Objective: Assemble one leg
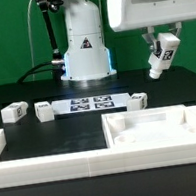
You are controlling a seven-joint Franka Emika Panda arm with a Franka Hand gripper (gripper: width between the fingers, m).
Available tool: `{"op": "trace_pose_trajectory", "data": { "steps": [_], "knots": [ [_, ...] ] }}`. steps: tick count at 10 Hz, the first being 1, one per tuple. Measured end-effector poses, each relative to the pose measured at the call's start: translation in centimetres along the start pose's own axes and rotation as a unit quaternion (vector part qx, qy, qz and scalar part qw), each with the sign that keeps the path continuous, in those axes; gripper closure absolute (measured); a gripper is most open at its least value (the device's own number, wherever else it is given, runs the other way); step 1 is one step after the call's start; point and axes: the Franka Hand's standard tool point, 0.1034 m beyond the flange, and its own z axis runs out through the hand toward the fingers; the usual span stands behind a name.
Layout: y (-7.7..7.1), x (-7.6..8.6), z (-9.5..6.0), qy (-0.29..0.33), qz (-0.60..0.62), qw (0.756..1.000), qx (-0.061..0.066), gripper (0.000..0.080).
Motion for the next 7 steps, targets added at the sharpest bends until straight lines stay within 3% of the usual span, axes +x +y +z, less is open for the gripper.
{"op": "trace_pose_trajectory", "data": {
  "steps": [2, 4, 7],
  "knots": [
    [0.3, 1.6, -0.4, 0.006, 0.024, 1.000, 0.005, 0.0508],
    [0.0, 3.3, 0.6, 0.006, 0.034, 0.999, 0.015, 0.0508],
    [0.0, 3.1, 0.7, 0.004, 0.034, 0.999, 0.016, 0.0508]
  ]
}}
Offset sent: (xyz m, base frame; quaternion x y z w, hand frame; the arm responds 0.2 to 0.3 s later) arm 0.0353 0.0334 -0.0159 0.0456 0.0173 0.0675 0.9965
